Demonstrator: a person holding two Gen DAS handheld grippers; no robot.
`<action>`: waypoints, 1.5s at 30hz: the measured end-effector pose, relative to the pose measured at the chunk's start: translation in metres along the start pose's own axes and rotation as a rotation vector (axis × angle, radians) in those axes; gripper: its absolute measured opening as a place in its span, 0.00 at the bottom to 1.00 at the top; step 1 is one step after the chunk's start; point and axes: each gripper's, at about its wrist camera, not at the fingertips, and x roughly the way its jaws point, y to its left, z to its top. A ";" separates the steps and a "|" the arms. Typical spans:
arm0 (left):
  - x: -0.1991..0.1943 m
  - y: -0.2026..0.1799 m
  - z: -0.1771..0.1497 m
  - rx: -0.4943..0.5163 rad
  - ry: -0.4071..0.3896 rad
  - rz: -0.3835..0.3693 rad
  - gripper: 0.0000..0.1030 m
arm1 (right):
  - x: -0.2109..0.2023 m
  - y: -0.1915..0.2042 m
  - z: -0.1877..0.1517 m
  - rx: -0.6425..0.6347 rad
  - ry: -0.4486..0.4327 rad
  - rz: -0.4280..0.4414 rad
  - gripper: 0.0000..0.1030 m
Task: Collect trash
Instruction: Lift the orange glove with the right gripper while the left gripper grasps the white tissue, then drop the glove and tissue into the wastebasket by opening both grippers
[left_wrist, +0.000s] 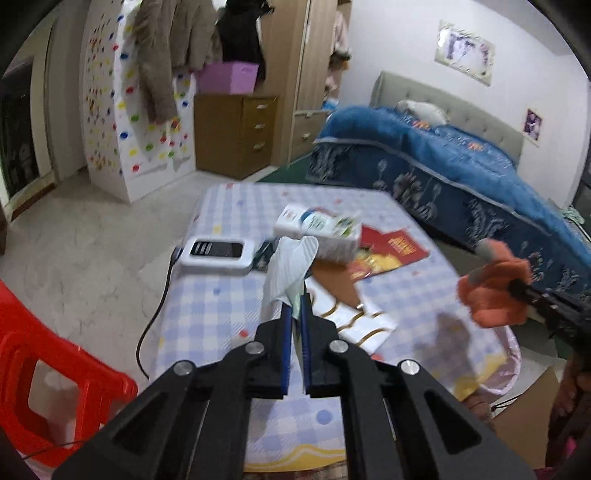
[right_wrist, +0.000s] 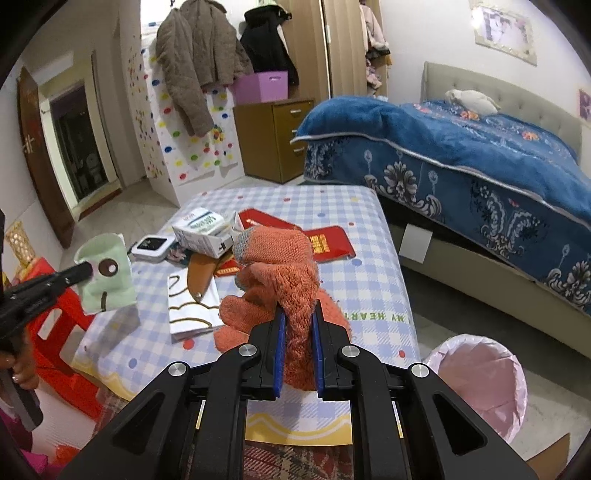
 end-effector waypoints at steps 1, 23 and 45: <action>-0.003 -0.005 0.002 0.010 -0.008 -0.007 0.03 | -0.003 -0.001 0.001 0.004 -0.006 0.002 0.12; 0.043 -0.216 0.011 0.442 0.015 -0.288 0.03 | -0.056 -0.122 -0.041 0.244 -0.035 -0.228 0.12; 0.134 -0.393 -0.031 0.660 0.181 -0.526 0.15 | -0.027 -0.252 -0.103 0.479 0.117 -0.404 0.20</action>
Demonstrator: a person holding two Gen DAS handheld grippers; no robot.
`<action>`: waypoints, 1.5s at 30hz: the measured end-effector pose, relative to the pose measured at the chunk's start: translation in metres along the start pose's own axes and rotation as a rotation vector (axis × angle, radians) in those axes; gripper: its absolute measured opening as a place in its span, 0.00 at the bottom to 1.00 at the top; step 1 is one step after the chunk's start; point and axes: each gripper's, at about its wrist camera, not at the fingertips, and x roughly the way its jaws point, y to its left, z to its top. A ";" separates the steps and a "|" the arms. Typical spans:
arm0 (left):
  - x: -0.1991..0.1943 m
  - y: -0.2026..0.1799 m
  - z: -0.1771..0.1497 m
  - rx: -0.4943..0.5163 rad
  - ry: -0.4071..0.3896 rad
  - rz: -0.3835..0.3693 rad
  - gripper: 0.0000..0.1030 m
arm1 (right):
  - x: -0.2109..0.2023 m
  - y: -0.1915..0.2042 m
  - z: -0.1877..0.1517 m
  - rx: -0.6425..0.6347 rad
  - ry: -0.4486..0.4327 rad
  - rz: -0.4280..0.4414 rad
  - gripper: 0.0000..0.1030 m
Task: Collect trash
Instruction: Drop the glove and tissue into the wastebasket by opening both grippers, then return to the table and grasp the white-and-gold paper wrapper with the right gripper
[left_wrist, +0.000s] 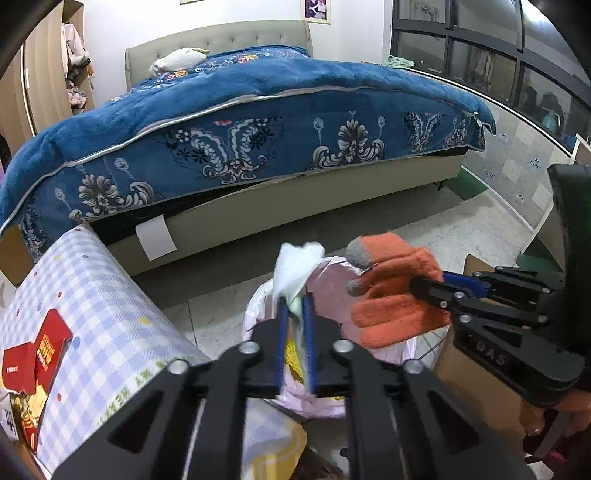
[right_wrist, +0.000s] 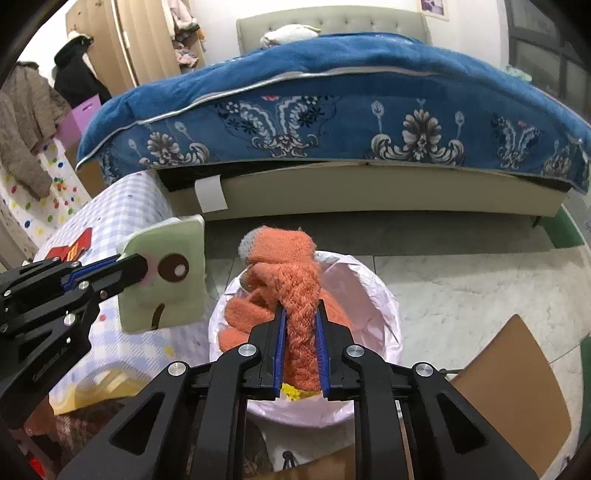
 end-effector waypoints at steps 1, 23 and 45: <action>0.003 0.000 0.002 0.003 -0.001 0.002 0.32 | 0.006 -0.003 0.002 0.002 0.013 -0.001 0.26; -0.109 0.084 -0.071 -0.235 -0.072 0.173 0.60 | -0.054 0.080 0.007 -0.117 -0.093 0.107 0.42; -0.257 0.244 -0.252 -0.678 -0.065 0.654 0.84 | -0.041 0.341 -0.050 -0.629 0.034 0.433 0.67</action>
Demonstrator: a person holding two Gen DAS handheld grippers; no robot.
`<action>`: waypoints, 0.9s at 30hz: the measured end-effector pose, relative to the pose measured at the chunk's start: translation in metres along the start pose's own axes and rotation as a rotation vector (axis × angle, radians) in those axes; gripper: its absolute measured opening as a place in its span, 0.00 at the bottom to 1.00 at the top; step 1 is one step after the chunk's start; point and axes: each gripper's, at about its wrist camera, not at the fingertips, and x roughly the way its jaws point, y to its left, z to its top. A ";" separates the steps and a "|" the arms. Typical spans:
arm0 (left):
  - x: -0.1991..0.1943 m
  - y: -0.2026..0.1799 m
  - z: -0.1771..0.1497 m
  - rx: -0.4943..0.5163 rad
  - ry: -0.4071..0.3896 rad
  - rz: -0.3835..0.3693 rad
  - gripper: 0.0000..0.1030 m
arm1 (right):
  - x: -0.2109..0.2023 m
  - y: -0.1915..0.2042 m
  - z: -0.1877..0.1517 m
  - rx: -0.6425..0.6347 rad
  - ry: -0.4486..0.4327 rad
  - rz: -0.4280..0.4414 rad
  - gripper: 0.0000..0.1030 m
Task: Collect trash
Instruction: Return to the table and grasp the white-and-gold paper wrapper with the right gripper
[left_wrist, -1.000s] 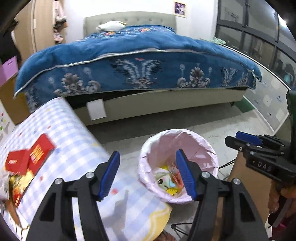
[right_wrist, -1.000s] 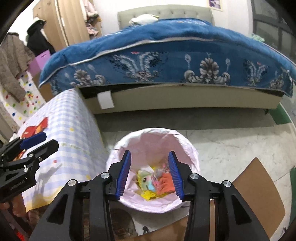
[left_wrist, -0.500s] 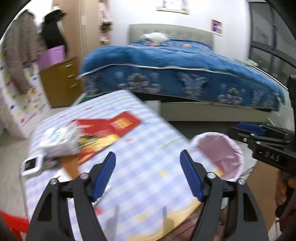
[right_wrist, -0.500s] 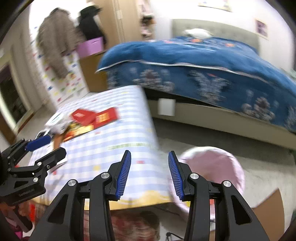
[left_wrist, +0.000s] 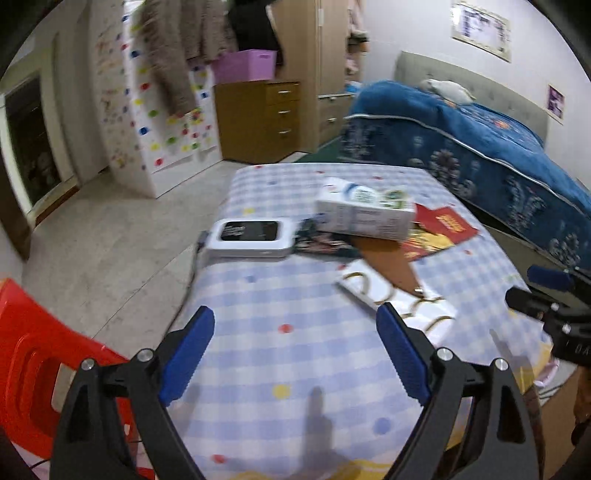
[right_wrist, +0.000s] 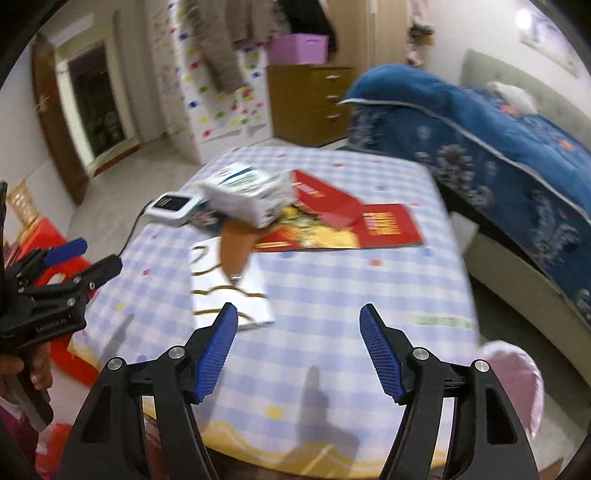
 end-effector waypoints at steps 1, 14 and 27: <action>-0.001 0.004 -0.001 -0.005 0.000 0.004 0.84 | 0.007 0.007 0.001 -0.014 0.013 0.019 0.67; 0.007 0.014 -0.005 -0.032 0.025 0.010 0.84 | 0.072 0.049 0.011 -0.138 0.143 0.083 0.62; 0.002 0.013 -0.011 -0.034 0.038 0.026 0.84 | 0.056 0.059 -0.009 -0.177 0.167 0.130 0.12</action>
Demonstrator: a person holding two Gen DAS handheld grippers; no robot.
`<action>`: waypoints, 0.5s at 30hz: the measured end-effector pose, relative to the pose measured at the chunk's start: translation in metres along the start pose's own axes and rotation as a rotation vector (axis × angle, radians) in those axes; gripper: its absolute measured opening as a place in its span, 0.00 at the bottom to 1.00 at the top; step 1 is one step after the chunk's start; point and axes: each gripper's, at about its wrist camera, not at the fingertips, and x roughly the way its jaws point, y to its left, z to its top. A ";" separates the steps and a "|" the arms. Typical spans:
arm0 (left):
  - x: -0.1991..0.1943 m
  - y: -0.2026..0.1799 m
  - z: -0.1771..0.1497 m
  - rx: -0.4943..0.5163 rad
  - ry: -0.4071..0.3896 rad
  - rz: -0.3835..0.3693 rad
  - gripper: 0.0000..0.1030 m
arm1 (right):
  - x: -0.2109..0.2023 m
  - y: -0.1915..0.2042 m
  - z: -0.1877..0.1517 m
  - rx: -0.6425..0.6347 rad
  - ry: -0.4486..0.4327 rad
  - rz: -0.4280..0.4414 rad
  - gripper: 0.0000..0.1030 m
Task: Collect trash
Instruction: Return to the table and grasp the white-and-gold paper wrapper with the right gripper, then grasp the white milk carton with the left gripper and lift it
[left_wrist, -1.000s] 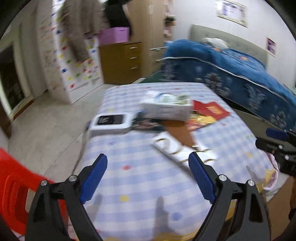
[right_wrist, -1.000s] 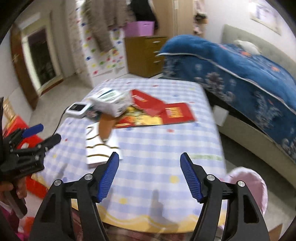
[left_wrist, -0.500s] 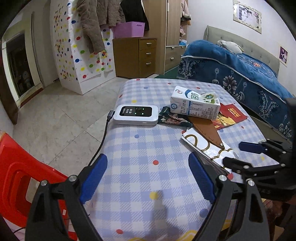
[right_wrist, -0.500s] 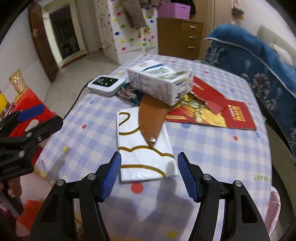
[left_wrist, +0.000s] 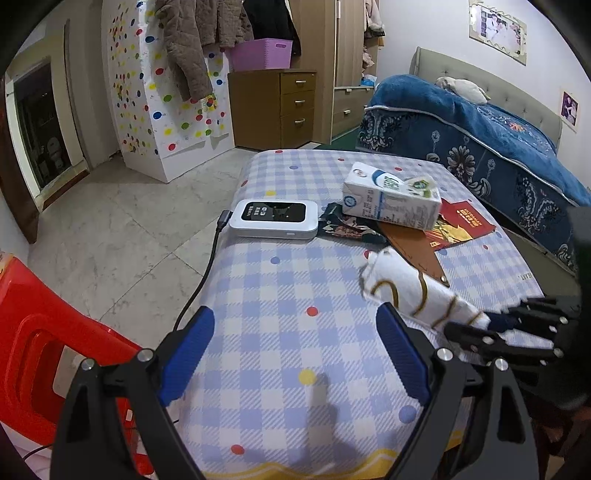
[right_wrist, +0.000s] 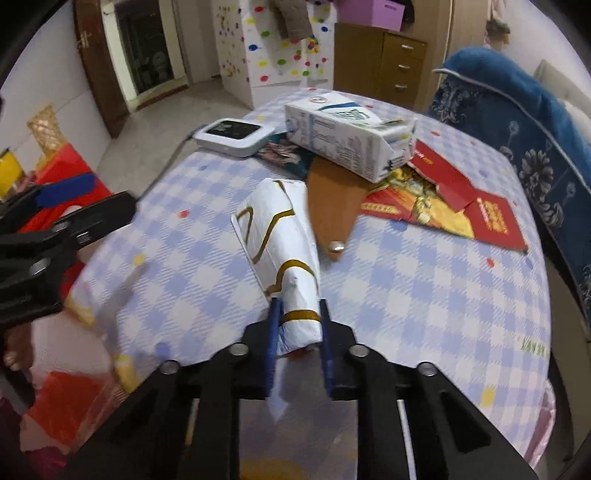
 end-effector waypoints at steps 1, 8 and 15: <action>-0.002 0.001 0.000 0.000 -0.002 0.006 0.84 | -0.008 0.001 -0.004 0.007 -0.005 0.030 0.11; -0.001 -0.005 0.008 0.031 -0.016 0.021 0.84 | -0.073 -0.029 -0.017 0.134 -0.142 0.019 0.10; 0.023 -0.048 0.031 0.080 -0.005 -0.038 0.87 | -0.094 -0.081 -0.019 0.297 -0.227 -0.105 0.11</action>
